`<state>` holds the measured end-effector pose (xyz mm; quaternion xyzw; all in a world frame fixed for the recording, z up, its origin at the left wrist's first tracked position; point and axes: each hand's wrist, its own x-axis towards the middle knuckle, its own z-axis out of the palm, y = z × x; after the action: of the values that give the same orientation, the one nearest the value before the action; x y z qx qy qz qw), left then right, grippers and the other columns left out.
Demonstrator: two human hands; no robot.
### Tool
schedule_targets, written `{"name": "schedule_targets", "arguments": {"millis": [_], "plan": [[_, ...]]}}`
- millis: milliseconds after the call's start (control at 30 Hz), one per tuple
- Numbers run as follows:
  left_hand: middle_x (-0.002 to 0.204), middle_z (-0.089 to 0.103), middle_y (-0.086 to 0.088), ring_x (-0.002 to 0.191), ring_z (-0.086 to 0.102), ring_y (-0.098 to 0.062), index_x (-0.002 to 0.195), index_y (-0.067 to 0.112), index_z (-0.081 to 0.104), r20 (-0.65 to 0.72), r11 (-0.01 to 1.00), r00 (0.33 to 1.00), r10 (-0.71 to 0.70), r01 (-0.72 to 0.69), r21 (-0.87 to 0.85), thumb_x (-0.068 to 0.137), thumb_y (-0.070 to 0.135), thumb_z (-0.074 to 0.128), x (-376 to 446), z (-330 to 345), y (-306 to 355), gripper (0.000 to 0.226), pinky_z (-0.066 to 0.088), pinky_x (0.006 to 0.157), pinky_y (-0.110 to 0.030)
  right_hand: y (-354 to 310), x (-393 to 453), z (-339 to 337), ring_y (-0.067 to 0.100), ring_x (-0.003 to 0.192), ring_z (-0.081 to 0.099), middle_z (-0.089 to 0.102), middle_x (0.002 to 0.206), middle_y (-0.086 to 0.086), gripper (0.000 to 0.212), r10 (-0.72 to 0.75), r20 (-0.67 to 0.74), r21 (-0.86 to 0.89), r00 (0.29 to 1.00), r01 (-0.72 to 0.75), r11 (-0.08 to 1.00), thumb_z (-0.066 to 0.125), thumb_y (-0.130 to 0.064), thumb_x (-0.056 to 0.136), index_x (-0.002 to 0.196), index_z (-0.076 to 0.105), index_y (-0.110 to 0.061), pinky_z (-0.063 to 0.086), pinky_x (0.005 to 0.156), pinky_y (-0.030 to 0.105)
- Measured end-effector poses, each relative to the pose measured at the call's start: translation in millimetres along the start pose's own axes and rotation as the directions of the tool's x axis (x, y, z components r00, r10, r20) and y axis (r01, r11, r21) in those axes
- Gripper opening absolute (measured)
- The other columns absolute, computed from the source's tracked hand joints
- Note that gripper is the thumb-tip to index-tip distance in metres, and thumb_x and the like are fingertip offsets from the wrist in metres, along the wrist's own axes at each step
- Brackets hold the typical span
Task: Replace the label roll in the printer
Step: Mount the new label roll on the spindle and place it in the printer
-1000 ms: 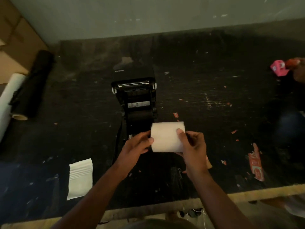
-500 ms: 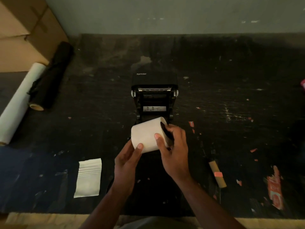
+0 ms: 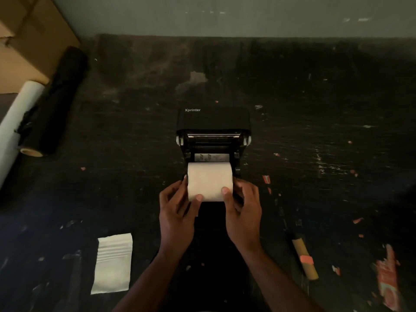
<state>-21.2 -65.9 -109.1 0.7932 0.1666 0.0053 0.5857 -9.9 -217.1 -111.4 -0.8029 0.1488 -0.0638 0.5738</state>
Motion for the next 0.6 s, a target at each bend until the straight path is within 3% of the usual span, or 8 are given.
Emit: {"name": "schedule_targets", "arguments": {"millis": [133, 267, 433, 500, 600], "plan": [[0.141, 0.044, 0.006, 0.127, 0.060, -0.013, 0.149, 0.016, 0.055, 0.012, 0.999, 0.999, -0.033, 0.032, 0.032, 0.096, 0.019, 0.073, 11.7, 6.3, -5.7, 0.056, 0.056, 0.099, -0.023, 9.6, 11.9, 7.5, 0.007, 0.116, 0.062, 0.053, 0.130, -0.002, 0.030, 0.033, 0.000, -0.010, 0.999, -0.033, 0.999, 0.064, -0.036, 0.097, 0.123, 0.061, -0.020, 0.055, 0.082, 0.011], [0.138, 0.047, 0.004, 0.120, 0.062, -0.011, 0.147, 0.016, 0.059, 0.001, 0.998, 1.000, -0.018, 0.018, 0.056, 0.094, 0.017, 0.075, 19.2, 10.3, -10.7, 0.055, 0.052, 0.093, -0.008, 18.7, 17.3, 11.3, 0.002, 0.108, 0.063, 0.056, 0.130, 0.001, 0.031, 0.059, -0.012, -0.027, 0.998, -0.059, 0.998, 0.067, -0.029, 0.098, 0.125, 0.063, -0.015, 0.051, 0.080, 0.004], [0.135, 0.051, 0.003, 0.108, 0.061, 0.005, 0.144, 0.017, 0.060, 0.021, 0.995, 1.000, 0.004, -0.006, 0.098, 0.092, 0.018, 0.078, 24.1, 13.1, -21.2, 0.055, 0.051, 0.084, -0.002, 26.5, 20.5, 12.9, -0.003, 0.098, 0.062, 0.058, 0.129, 0.006, 0.032, 0.069, -0.022, -0.066, 0.997, -0.070, 0.995, 0.069, -0.024, 0.097, 0.125, 0.064, -0.010, 0.050, 0.077, 0.001], [0.136, 0.051, 0.003, 0.108, 0.064, 0.001, 0.144, 0.020, 0.060, 0.031, 0.994, 1.000, 0.005, -0.008, 0.111, 0.092, 0.020, 0.078, 26.5, 13.6, -25.0, 0.055, 0.056, 0.089, -0.011, 27.8, 21.7, 13.1, -0.003, 0.097, 0.061, 0.059, 0.129, 0.006, 0.032, 0.077, -0.022, -0.094, 0.997, -0.079, 0.992, 0.069, -0.023, 0.097, 0.125, 0.064, -0.009, 0.049, 0.076, 0.000], [0.141, 0.052, -0.002, 0.121, 0.066, -0.017, 0.146, 0.019, 0.059, 0.033, 0.995, 0.999, -0.006, 0.003, 0.102, 0.092, 0.018, 0.078, 29.3, 15.2, -26.4, 0.057, 0.061, 0.097, -0.034, 28.6, 23.2, 13.4, 0.000, 0.094, 0.061, 0.060, 0.126, 0.008, 0.030, 0.075, -0.026, -0.127, 0.997, -0.078, 0.989, 0.070, -0.022, 0.097, 0.122, 0.065, -0.008, 0.047, 0.074, -0.001]]}}
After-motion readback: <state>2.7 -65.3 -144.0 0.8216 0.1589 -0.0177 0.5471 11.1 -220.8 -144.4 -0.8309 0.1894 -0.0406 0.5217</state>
